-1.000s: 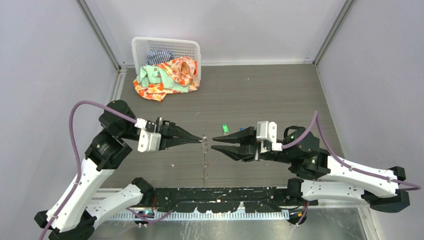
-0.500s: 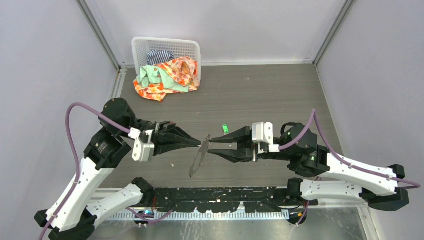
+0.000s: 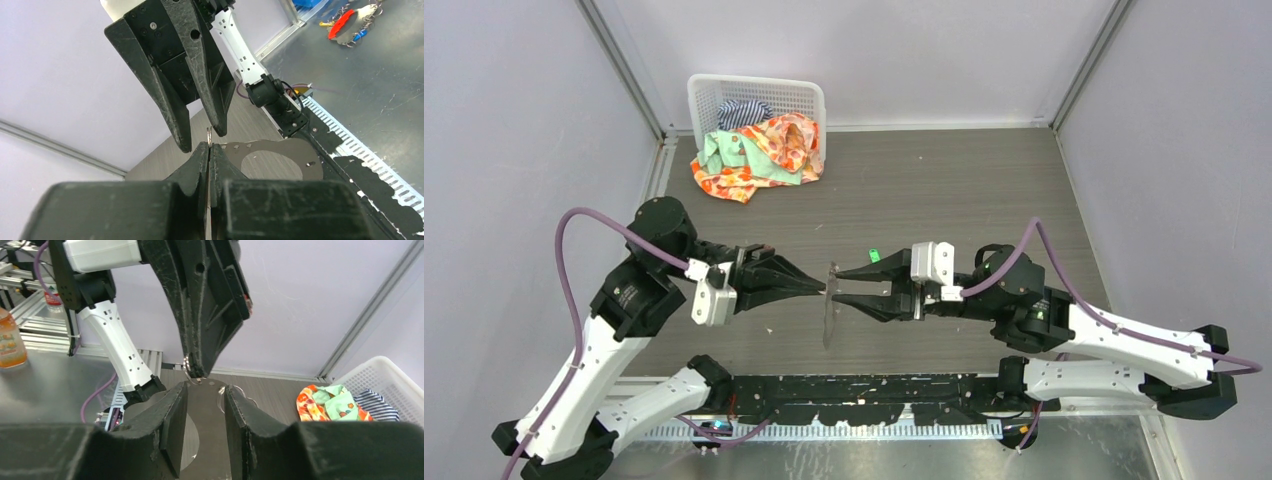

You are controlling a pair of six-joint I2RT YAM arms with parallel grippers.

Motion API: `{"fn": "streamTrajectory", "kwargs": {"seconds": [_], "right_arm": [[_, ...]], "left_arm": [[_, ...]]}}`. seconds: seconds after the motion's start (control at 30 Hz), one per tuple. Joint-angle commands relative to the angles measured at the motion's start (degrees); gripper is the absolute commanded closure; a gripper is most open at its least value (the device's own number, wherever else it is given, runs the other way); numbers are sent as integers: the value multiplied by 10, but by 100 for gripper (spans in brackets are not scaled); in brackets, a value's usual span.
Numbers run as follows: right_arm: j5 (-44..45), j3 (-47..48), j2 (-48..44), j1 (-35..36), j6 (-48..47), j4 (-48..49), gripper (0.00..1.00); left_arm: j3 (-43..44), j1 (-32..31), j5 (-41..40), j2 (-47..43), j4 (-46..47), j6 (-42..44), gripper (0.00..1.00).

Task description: Put the keys on the keyring

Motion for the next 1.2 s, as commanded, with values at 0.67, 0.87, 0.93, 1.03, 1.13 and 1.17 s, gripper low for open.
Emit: {"fn": "streamTrajectory", "kwargs": {"seconds": [0.67,0.87,0.93,1.03,1.13,1.17], "right_arm": [[233,-39,213,-299,400,-195,33],[261,-10,330,-297,465,-193,41],[316,-8,354,-290,517,-192,39],[321,-4,387,-286,589,-187,32],[350,20,421,-277,628,-221,34],[351,25,434,-277,647,-222,37]], "left_arm": [[-121,-2,-120,-111,-206,37,100],[-132,-1,-114,-115,-204,46,100],[-131,-1,-112,-115,-206,49,100],[-127,-1,-99,-114,-228,77,100],[-122,-1,-96,-111,-246,99,100],[-122,-1,-100,-111,-245,99,100]]}}
